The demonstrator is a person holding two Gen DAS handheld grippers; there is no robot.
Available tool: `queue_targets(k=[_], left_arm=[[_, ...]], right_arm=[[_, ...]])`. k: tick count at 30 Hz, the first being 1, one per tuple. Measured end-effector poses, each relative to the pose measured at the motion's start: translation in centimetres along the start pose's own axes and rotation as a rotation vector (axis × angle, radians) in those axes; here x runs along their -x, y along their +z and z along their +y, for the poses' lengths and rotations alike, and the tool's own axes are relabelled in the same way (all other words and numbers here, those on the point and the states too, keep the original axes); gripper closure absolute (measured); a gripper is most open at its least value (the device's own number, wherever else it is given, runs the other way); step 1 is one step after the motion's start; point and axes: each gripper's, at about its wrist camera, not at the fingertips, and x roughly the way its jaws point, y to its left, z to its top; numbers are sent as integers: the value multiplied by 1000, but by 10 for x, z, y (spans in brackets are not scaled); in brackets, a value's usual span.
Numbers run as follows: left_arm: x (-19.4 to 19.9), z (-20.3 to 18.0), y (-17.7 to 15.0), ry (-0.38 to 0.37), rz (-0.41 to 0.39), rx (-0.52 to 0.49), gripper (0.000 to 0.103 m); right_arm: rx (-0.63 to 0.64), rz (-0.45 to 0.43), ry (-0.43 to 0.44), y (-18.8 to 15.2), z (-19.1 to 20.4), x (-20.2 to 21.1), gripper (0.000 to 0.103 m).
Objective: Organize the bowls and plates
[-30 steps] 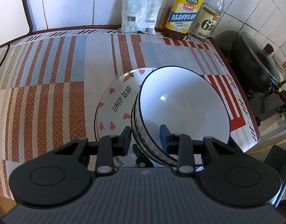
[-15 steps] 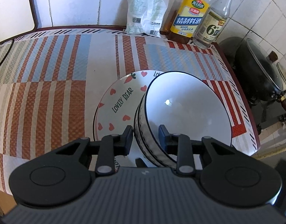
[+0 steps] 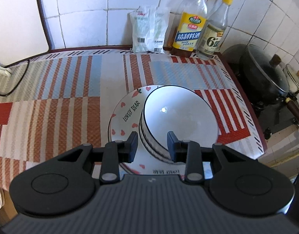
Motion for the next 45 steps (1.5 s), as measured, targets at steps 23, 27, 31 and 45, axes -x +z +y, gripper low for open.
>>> queue_targets(k=[23,27,31,45], left_arm=[[145,-30,-57,46,-112,43,55],[155,-33,-66,48,-114,48,51],[161,-36,-74,69,-115,42,44],[174,-41,-93,110,-121,27,29]], right_arm=[[41,-130,-76,20,-11,161,6],[55,-145,-92,20,-9,179,6],[62,-154,-112,21,-8,192,6],[40,-175,-107,16,-10,221,6]])
